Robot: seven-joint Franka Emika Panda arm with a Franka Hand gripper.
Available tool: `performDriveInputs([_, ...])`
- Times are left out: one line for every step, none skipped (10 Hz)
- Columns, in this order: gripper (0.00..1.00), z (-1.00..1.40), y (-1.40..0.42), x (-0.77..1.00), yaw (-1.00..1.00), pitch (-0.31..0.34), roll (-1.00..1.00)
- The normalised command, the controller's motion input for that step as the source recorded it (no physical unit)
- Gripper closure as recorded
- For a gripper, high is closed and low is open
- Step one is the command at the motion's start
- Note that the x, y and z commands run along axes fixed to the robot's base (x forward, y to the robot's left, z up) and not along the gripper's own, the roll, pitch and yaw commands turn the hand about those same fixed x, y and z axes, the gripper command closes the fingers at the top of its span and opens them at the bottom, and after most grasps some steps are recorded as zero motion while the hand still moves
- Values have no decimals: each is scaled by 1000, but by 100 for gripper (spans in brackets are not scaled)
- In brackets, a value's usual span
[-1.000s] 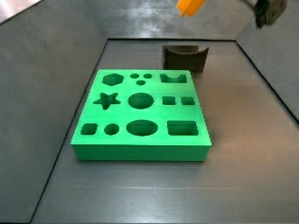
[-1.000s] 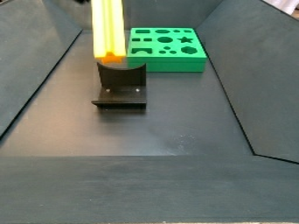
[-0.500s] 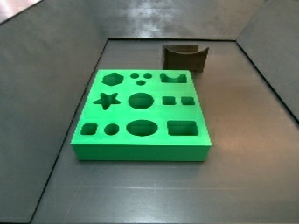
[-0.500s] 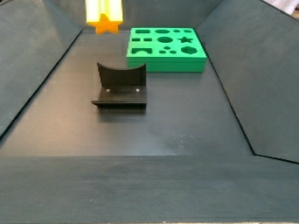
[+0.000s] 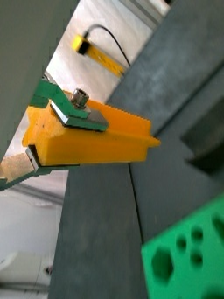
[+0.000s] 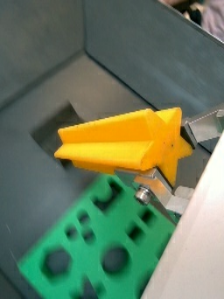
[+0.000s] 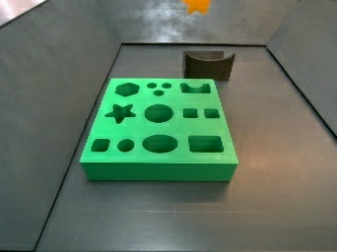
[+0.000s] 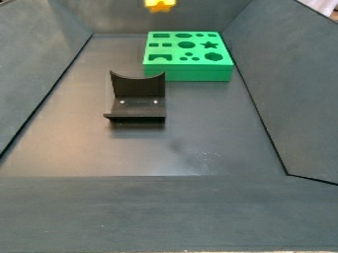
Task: Pick up the star object. Move up. Place the star object on the fixture. Regrasp the star object. Move to above the board. Insert the star object.
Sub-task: Move to above the board, then insert the star object.
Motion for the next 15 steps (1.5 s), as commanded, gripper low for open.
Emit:
performDriveInputs([100,303,-1000,-723,-156,-35,-1000])
performDriveInputs([100,307,-1000,-754,-156,-33,-1000])
performDriveInputs([100,196,-614,-520,-156,-32,-1000])
performDriveInputs([100,107,-340,-333,-151,-28,-1000])
performDriveInputs([100,55,-171,-206,-142,-20,-1000])
performDriveInputs([100,37,-77,-129,-129,-18,-989])
performDriveInputs([100,16,-36,-97,-91,-25,-762])
performDriveInputs([100,10,-4,-79,-56,-29,-547])
performDriveInputs([100,7,1,-61,-28,-33,-325])
performDriveInputs([100,1,8,-46,-21,-34,-221])
performDriveInputs([100,0,0,20,0,0,0])
performDriveInputs([100,0,0,49,-11,0,0])
performDriveInputs([100,0,-9,57,-29,0,0])
performDriveInputs([100,-77,-94,171,-326,17,69])
performDriveInputs([100,-157,-149,86,-777,20,79])
